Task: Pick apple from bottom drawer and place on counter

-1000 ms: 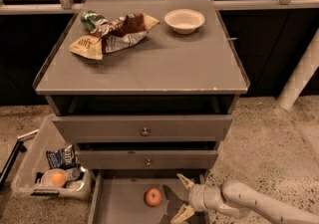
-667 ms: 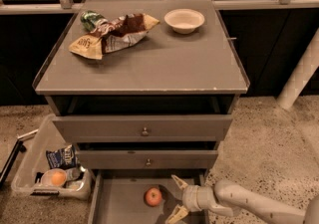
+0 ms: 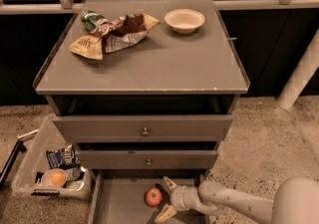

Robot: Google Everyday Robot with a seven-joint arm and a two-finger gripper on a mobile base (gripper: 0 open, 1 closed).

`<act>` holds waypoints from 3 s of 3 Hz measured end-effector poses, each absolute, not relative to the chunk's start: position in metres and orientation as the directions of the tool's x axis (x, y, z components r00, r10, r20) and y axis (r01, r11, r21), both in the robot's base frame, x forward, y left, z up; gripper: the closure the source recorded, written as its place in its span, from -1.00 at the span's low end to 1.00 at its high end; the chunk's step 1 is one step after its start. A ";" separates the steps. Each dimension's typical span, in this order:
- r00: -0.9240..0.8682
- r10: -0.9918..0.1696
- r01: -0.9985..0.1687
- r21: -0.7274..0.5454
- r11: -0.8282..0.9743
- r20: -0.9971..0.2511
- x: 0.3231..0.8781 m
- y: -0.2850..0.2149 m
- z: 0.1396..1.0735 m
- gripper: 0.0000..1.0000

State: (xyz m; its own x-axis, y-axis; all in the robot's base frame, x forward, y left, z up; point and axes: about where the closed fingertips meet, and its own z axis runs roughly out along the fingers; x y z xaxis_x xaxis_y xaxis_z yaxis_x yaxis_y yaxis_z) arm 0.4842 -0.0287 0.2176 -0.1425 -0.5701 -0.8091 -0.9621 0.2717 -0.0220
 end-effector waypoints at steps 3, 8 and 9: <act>-0.181 -0.611 -0.940 -0.048 0.339 -0.771 0.510 -0.016 0.158 -1.00; -0.207 -0.576 -0.938 -0.006 0.346 -0.791 0.513 -0.003 0.143 0.23; -0.207 -0.576 -0.938 -0.006 0.346 -0.791 0.513 -0.003 0.143 0.70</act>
Offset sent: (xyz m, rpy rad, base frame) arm 0.0333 0.0096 -0.0639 -0.0972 -0.0305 -0.0906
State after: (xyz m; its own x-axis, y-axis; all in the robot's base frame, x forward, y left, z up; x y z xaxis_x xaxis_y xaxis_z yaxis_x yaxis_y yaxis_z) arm 0.5131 -0.0033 0.1430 -0.2073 -0.5757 -0.7909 -0.9382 0.3461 -0.0060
